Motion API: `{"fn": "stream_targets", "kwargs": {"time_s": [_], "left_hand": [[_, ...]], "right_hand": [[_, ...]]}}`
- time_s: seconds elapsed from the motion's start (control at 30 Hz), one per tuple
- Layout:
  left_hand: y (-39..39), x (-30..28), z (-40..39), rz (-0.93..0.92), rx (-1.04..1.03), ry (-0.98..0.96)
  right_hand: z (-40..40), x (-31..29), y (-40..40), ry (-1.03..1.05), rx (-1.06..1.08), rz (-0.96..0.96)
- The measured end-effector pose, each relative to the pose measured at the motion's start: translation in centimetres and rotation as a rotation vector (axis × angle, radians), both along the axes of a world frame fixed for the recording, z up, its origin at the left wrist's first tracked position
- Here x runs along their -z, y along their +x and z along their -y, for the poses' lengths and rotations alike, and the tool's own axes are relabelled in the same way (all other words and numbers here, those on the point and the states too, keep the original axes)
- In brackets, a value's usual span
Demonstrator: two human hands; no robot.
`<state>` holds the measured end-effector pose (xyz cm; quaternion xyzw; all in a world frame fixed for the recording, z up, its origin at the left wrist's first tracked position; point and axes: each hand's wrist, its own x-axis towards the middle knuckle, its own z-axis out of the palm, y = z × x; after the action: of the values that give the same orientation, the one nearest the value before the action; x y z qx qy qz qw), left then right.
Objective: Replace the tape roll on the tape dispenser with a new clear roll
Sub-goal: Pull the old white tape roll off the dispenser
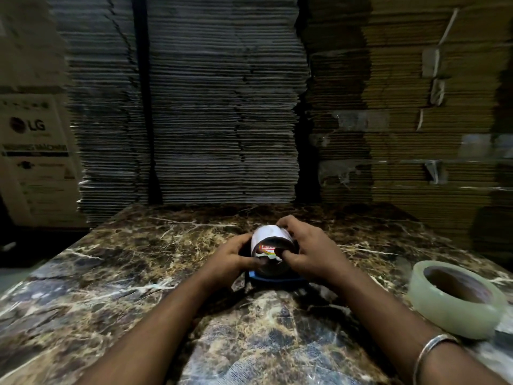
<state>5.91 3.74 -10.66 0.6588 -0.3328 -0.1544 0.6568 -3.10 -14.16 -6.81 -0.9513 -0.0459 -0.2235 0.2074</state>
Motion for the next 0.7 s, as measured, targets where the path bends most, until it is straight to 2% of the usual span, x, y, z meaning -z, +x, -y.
{"fn": "stream_targets", "kwargs": {"time_s": [0.1,0.2,0.3,0.37,0.5,0.7], "left_hand": [[-0.2,-0.1,-0.3,0.052,-0.002,0.045],[-0.3,-0.1,-0.5,0.135,-0.008,0.151],[-0.5,0.2,-0.5,0.191,-0.086,0.309],[-0.8,0.4,-0.3,0.211,-0.117,0.339],[-0.8,0.3,-0.2,0.22,-0.126,0.343],[-1.6,-0.5,-0.4,0.232,-0.138,0.305]], "right_hand": [[-1.0,-0.3,-0.4,-0.205,0.131,0.133],[-2.2,-0.9,-0.9,-0.312,0.25,0.27],[-3.0,-0.5,-0.9,-0.435,0.296,0.282],[-3.4,-0.3,-0.8,-0.497,0.324,0.275],[-3.9,-0.3,-0.8,-0.533,0.38,0.29],[-4.2,-0.5,-1.0,-0.46,0.391,0.31]]}}
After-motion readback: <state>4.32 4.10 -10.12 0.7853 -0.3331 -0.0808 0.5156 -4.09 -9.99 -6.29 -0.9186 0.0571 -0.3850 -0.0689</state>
